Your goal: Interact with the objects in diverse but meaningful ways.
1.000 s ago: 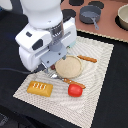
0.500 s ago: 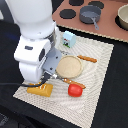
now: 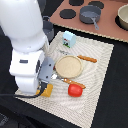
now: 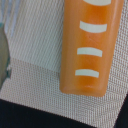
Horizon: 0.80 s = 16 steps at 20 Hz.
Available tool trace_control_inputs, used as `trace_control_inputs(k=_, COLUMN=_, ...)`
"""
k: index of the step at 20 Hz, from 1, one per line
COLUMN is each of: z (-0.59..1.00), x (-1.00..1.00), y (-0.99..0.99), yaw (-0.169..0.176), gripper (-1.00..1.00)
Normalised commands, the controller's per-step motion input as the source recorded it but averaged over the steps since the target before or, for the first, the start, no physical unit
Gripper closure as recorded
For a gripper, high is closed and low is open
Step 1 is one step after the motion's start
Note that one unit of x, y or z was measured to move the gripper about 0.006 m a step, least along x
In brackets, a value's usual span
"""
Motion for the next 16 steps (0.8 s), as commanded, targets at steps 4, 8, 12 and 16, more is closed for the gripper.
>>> trace_control_inputs(k=4, z=-0.20, x=0.33, y=-0.12, yaw=0.002, gripper=-1.00)
trace_control_inputs(k=8, z=-0.21, x=0.32, y=-0.14, yaw=0.000, gripper=-1.00)
trace_control_inputs(k=12, z=-0.23, x=0.26, y=-0.18, yaw=0.000, gripper=1.00)
trace_control_inputs(k=16, z=-0.23, x=0.24, y=-0.19, yaw=0.000, gripper=1.00)
